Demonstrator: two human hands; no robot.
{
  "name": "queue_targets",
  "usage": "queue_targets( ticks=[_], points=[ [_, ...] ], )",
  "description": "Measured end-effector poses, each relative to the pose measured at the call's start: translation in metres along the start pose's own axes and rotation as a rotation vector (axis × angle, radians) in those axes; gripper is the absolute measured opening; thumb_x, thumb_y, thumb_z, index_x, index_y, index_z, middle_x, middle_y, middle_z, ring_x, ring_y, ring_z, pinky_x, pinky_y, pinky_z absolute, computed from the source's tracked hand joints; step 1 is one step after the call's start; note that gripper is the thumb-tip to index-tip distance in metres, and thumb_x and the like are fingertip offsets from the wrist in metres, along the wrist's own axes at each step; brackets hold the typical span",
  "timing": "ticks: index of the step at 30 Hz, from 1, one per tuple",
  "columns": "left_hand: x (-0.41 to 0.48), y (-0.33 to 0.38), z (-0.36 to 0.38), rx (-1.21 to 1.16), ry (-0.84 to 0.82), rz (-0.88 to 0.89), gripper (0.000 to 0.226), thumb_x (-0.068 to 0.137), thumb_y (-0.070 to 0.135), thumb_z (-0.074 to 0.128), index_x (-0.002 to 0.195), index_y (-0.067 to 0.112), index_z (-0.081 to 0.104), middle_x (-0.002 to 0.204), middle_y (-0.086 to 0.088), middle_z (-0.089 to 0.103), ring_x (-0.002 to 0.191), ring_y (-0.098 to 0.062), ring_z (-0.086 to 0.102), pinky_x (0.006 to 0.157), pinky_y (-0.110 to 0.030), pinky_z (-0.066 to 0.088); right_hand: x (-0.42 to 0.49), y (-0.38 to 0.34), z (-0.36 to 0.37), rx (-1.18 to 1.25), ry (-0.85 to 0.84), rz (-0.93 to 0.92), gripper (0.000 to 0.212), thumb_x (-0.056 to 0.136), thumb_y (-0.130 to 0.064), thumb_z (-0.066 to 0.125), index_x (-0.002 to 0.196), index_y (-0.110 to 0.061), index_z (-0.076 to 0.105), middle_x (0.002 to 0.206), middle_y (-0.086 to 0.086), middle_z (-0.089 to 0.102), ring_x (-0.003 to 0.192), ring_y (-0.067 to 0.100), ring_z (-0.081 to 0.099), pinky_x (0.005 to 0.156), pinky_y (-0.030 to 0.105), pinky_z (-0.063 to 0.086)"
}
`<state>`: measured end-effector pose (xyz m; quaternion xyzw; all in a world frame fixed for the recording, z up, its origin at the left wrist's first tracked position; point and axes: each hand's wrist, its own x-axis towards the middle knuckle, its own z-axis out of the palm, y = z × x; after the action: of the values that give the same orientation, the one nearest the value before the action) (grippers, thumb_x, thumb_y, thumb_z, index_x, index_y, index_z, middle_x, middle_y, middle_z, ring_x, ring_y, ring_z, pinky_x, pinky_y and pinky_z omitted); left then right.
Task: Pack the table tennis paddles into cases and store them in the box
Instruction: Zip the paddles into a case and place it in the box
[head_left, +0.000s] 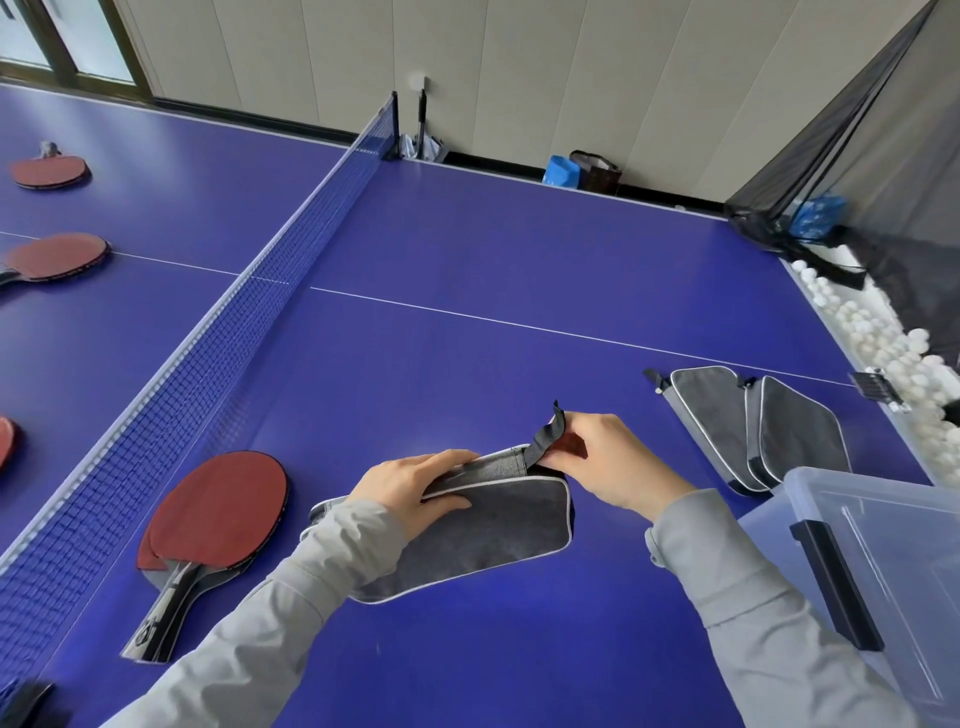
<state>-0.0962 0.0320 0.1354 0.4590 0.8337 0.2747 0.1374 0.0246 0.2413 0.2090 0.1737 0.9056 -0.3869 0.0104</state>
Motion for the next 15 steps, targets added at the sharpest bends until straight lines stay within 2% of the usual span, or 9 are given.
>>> queue_targets(
  ticks=[3, 5, 8, 10, 12, 15],
  points=[
    [0.002, -0.001, -0.008, -0.078, -0.05, -0.012, 0.044, 0.083, 0.042, 0.066, 0.124, 0.038, 0.053, 0.102, 0.02, 0.065, 0.094, -0.012, 0.062, 0.088, -0.029, 0.048, -0.002, 0.0, -0.004, 0.039, -0.011, -0.021, 0.004, 0.084, -0.022, 0.069, 0.083, -0.025, 0.066, 0.079, -0.01, 0.069, 0.073, 0.0, 0.063, 0.065, 0.009, 0.046],
    [0.004, -0.002, -0.013, -0.129, -0.078, -0.024, 0.043, 0.08, 0.038, 0.07, 0.121, 0.036, 0.056, 0.091, 0.022, 0.061, 0.083, -0.011, 0.061, 0.085, -0.028, 0.049, -0.002, -0.002, -0.006, 0.026, -0.015, -0.045, 0.003, 0.085, -0.021, 0.068, 0.085, -0.023, 0.067, 0.082, -0.012, 0.069, 0.073, -0.003, 0.062, 0.067, 0.009, 0.045],
    [0.006, -0.003, -0.018, -0.186, -0.099, -0.045, 0.044, 0.077, 0.035, 0.074, 0.119, 0.034, 0.059, 0.083, 0.023, 0.059, 0.074, -0.006, 0.058, 0.079, -0.019, 0.047, -0.004, -0.005, -0.007, -0.102, 0.009, -0.13, 0.005, 0.087, -0.017, 0.065, 0.083, -0.019, 0.064, 0.082, -0.013, 0.063, 0.073, -0.001, 0.058, 0.069, 0.013, 0.044],
    [0.006, -0.004, -0.02, -0.233, -0.108, -0.051, 0.044, 0.076, 0.032, 0.076, 0.117, 0.032, 0.061, 0.079, 0.023, 0.058, 0.07, -0.002, 0.056, 0.075, -0.013, 0.044, -0.007, -0.009, -0.007, -0.224, 0.07, -0.24, 0.006, 0.088, -0.013, 0.063, 0.083, -0.012, 0.062, 0.081, -0.008, 0.062, 0.069, 0.006, 0.055, 0.068, 0.018, 0.043],
    [0.007, -0.005, -0.023, -0.275, -0.112, -0.059, 0.044, 0.074, 0.03, 0.078, 0.115, 0.032, 0.062, 0.078, 0.021, 0.058, 0.067, 0.005, 0.055, 0.073, -0.008, 0.042, -0.01, -0.011, -0.008, -0.384, 0.171, -0.431, 0.009, 0.087, -0.008, 0.065, 0.08, -0.006, 0.06, 0.076, -0.002, 0.061, 0.064, 0.012, 0.052, 0.063, 0.018, 0.04],
    [0.008, -0.005, -0.027, -0.307, -0.113, -0.072, 0.043, 0.073, 0.028, 0.079, 0.111, 0.036, 0.062, 0.075, 0.02, 0.056, 0.068, 0.011, 0.054, 0.067, 0.0, 0.038, -0.013, -0.009, -0.011, -0.562, 0.201, -0.585, 0.009, 0.087, -0.004, 0.064, 0.079, -0.004, 0.059, 0.073, 0.002, 0.058, 0.063, 0.018, 0.053, 0.06, 0.023, 0.043]
  ],
)
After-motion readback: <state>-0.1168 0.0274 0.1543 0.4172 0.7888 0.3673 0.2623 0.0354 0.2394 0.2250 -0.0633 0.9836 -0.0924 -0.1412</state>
